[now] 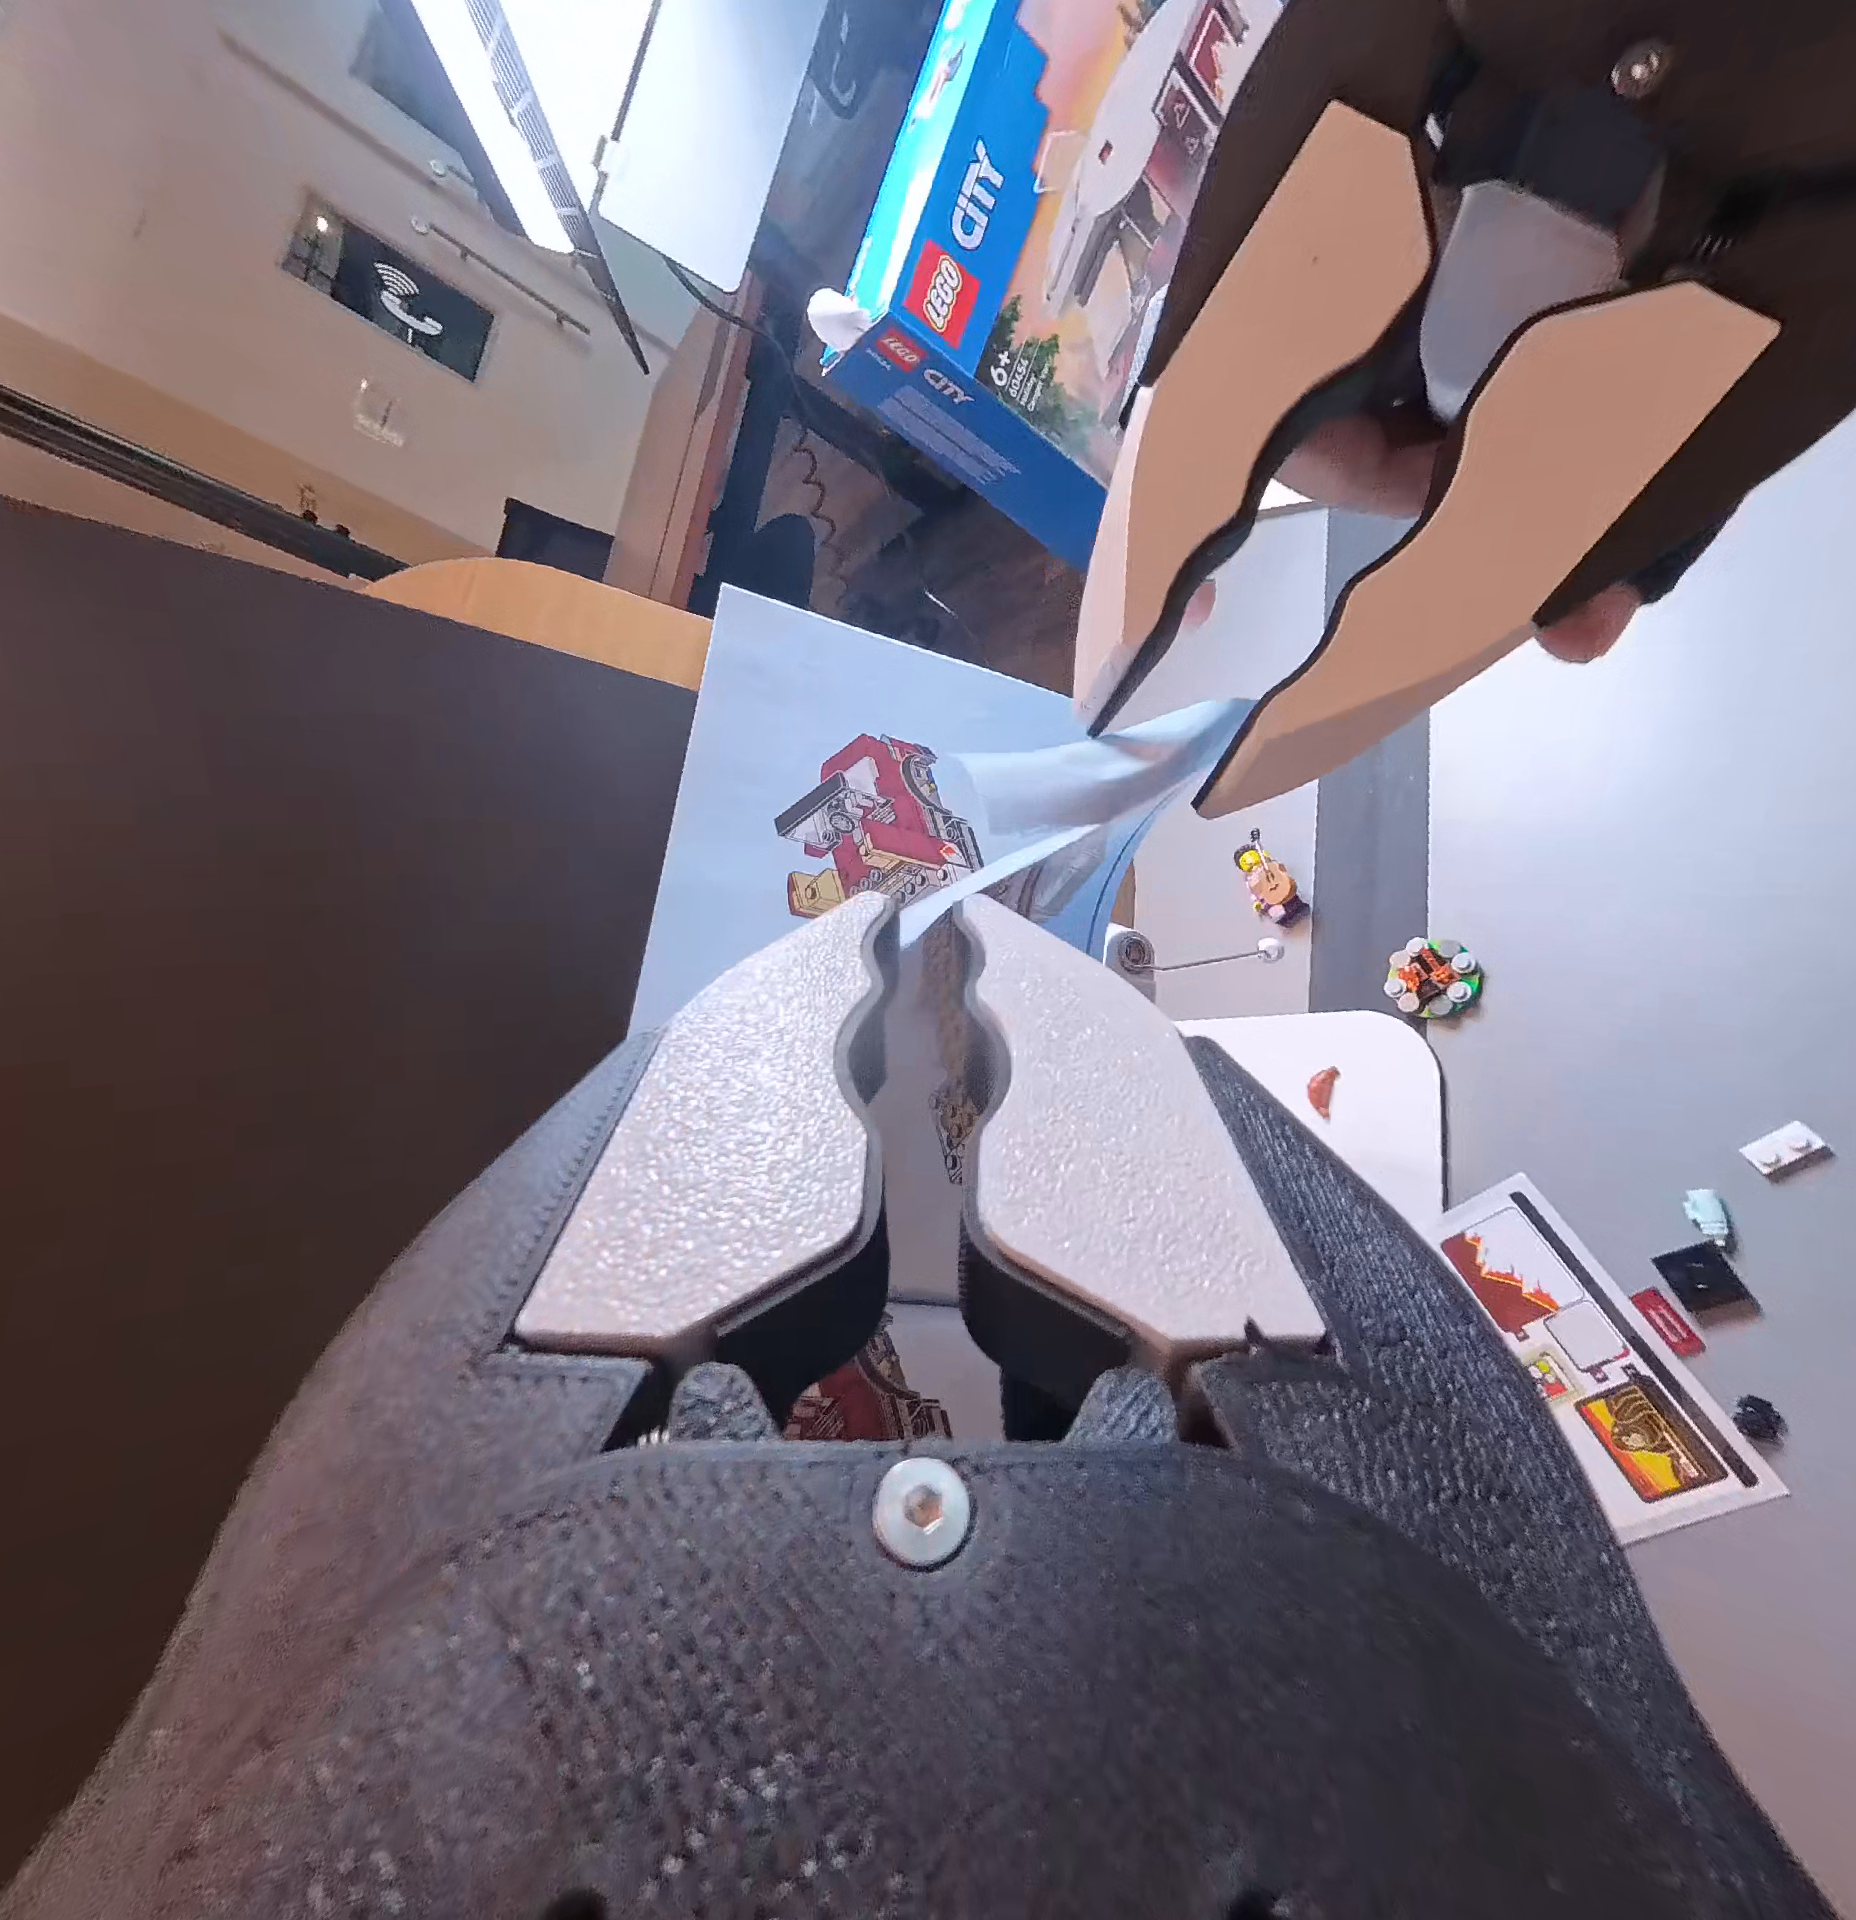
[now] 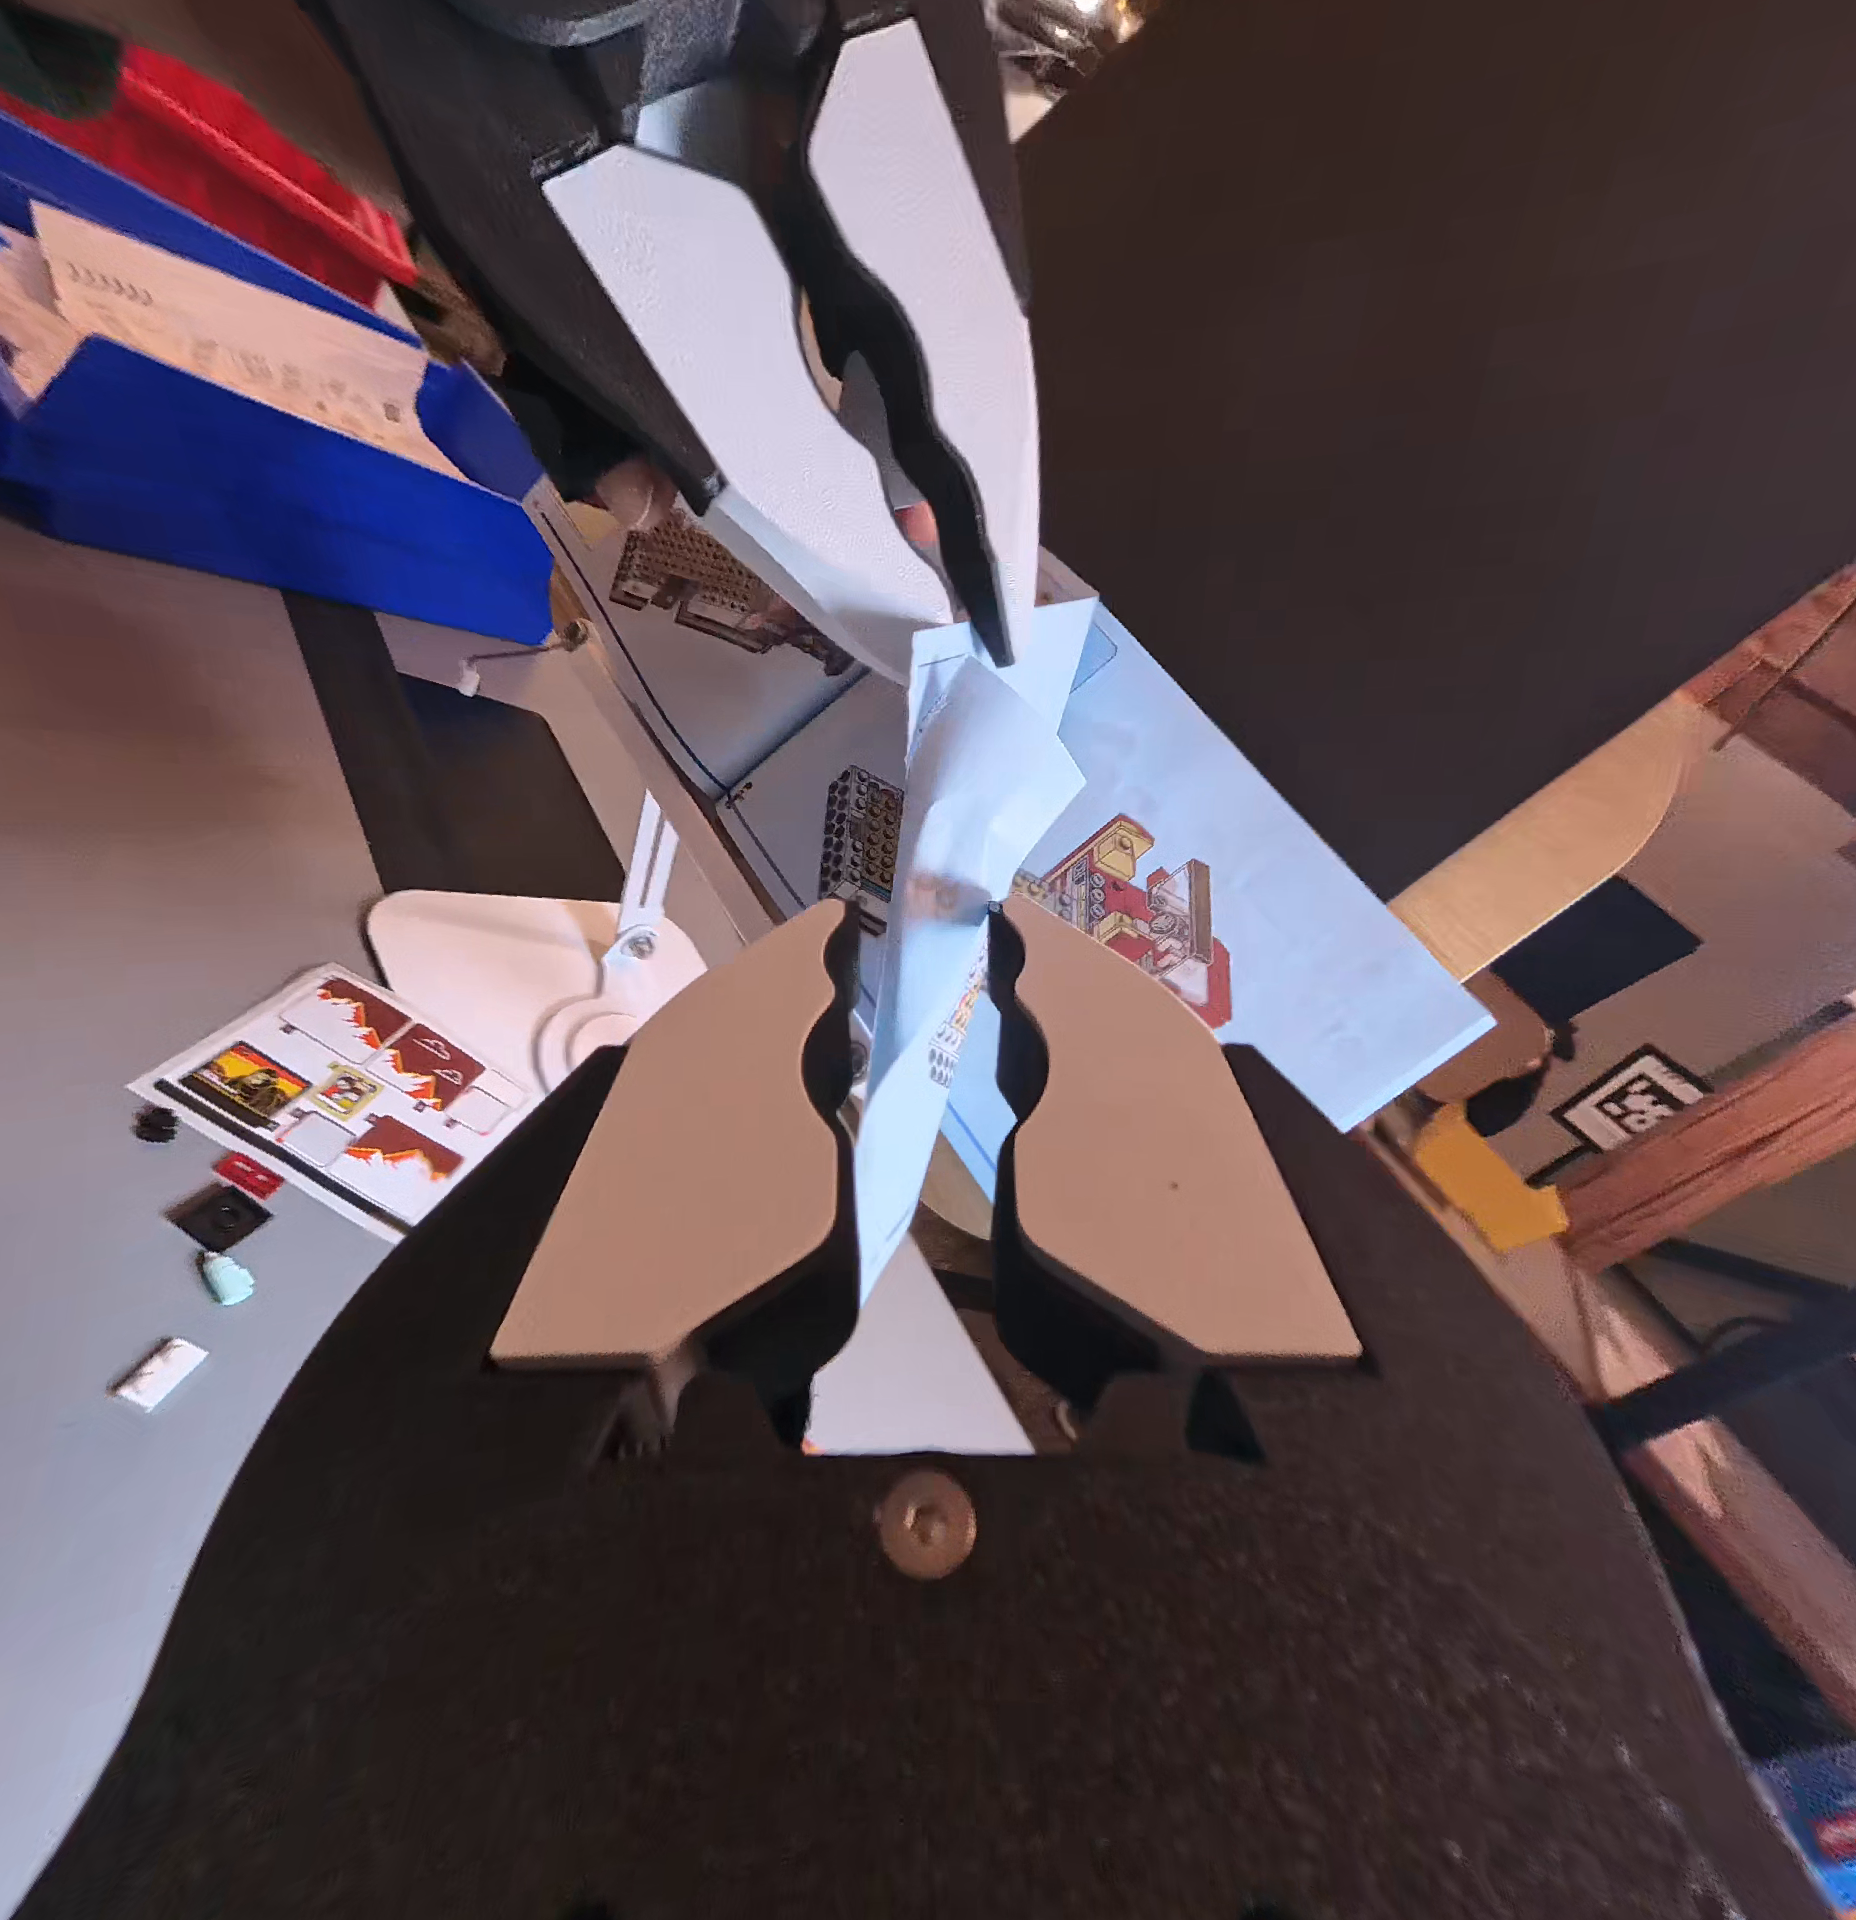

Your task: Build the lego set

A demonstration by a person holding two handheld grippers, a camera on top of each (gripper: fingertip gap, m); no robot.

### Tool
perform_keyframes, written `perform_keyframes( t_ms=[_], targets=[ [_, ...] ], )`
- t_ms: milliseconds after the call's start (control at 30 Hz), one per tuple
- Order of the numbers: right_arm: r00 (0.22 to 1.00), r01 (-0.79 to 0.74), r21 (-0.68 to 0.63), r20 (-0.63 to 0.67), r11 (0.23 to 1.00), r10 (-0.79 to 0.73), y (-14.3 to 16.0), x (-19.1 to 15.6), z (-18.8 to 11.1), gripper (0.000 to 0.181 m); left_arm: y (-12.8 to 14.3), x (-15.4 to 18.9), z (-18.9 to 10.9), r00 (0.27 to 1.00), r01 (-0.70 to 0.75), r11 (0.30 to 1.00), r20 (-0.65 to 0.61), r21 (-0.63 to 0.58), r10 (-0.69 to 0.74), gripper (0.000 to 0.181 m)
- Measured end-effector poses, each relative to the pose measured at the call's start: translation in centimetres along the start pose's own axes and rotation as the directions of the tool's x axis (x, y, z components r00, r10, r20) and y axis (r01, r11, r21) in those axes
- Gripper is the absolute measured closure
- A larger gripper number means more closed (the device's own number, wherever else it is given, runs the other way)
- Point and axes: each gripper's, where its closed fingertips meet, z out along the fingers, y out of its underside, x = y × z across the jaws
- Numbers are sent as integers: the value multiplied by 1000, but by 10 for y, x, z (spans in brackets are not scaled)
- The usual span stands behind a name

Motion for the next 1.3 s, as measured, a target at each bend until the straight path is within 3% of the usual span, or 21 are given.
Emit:
perform_keyframes(
  t_ms=[33, 200, 267, 333, 467, 533, 600, 700, 833, 933, 1067, 1200, 1300],
  targets=[
    [999, -37, 5, 16, 999, 37, 0, 0, -1, 156, 1, 1, 0, 1000, -2, 1000, -1, 1, 2, 175],
    [953, -256, 13, 169, 967, 250, -2, -4, -4, 136, 1, 6, -1, 1000, -14, 1000, -3, 9, 14, 179],
    [887, -379, -23, 276, 925, 371, -3, -6, -5, 121, 2, 8, 0, 1000, -19, 1000, -3, 10, 19, 181],
    [804, -481, -53, 370, 875, 465, -8, -2, -7, 119, 2, 8, 0, 1000, -20, 1000, -3, 9, 20, 181],
    [730, -491, -119, 485, 863, 482, -12, 1, -11, 157, 4, 7, 1, 1000, -2, 1000, 0, 9, 2, 181],
    [798, -406, -112, 440, 907, 411, -11, 1, -8, 181, 3, 7, 1, 1000, 11, 1000, -4, 11, -11, 181],
    [847, -345, -90, 400, 934, 351, -12, 0, -8, 181, 4, 6, 1, 1000, 23, 1000, -2, 11, -23, 181],
    [853, -329, -90, 399, 940, 337, -13, -5, -9, 181, 2, 5, 1, 998, 60, 998, -12, 22, -60, 178],
    [854, -374, -64, 365, 925, 371, -16, 4, -9, 181, -7, 3, -7, 987, 160, 986, -21, 55, -159, 156],
    [857, -411, -39, 325, 911, 401, -17, 14, -9, 181, -12, 2, -20, 967, 254, 963, 3, 85, -255, 153],
    [824, -486, 4, 335, 874, 457, -24, 18, -9, 181, -16, 22, -21, 846, 529, 845, -119, 75, -519, 152],
    [746, -580, 11, 410, 815, 525, -33, 13, -7, 181, -25, 26, -3, 757, 650, 749, -193, 127, -624, 143],
    [674, -657, 7, 454, 754, 583, -36, 14, -7, 181, -32, 27, 10, 733, 678, 716, -219, 162, -644, 150]
  ],
)
